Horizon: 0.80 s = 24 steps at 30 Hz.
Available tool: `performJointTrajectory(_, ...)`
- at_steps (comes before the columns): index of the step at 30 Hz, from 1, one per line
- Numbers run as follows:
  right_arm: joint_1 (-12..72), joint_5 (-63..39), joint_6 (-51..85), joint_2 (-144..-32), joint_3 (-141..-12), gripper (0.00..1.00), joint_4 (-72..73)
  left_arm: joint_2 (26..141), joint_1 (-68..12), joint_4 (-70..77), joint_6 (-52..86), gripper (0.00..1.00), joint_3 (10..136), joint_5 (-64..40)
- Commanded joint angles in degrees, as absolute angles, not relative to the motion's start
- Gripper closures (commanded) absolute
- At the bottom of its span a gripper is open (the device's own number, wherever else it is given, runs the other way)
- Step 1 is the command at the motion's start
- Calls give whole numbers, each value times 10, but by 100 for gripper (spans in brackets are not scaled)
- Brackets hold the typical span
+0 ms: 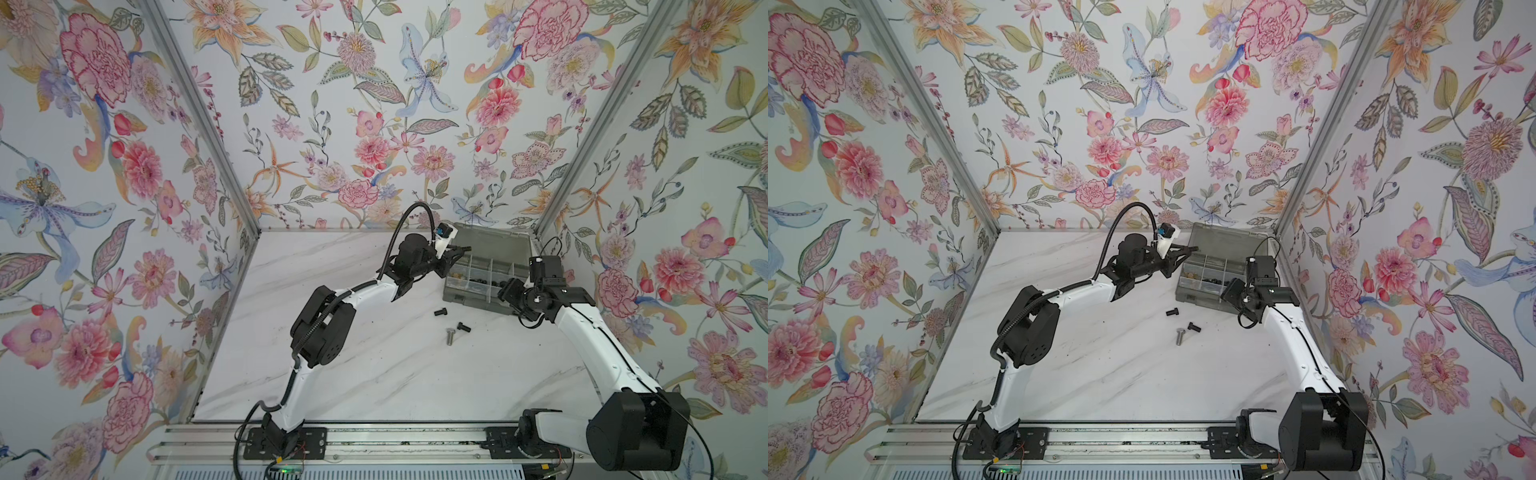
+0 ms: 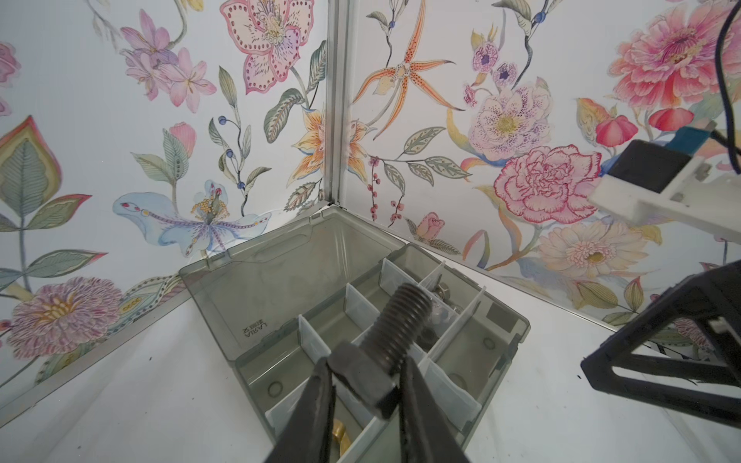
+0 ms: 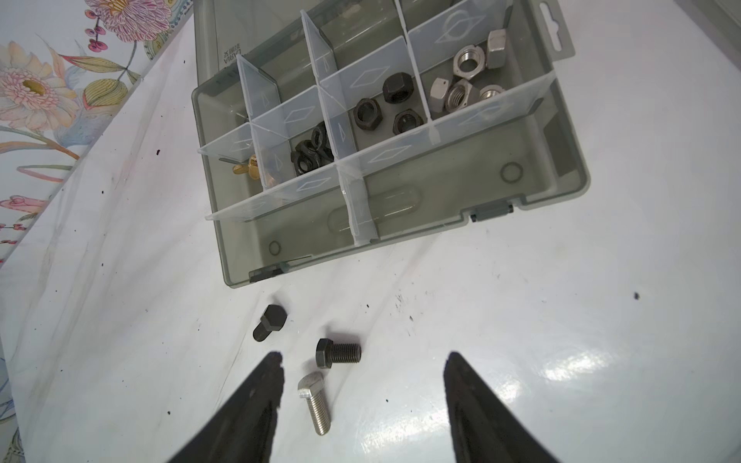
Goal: Sort the screws and nuts into containers
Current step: Place the screw into the container.
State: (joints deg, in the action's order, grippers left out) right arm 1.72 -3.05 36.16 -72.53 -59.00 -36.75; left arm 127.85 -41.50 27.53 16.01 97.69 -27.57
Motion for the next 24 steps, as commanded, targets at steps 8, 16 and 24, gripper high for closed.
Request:
performJointTrajectory(8, 11, -43, 347, -720, -580, 34, -378, 1344, -425, 322, 222, 98, 979, -349)
performJointTrajectory(16, 11, -43, 346, -722, -580, 34, -377, 1368, -435, 265, 210, 97, 1002, -334)
performJointTrajectory(24, 10, -43, 345, -724, -579, 34, -377, 1387, -442, 174, 171, 96, 1030, -304)
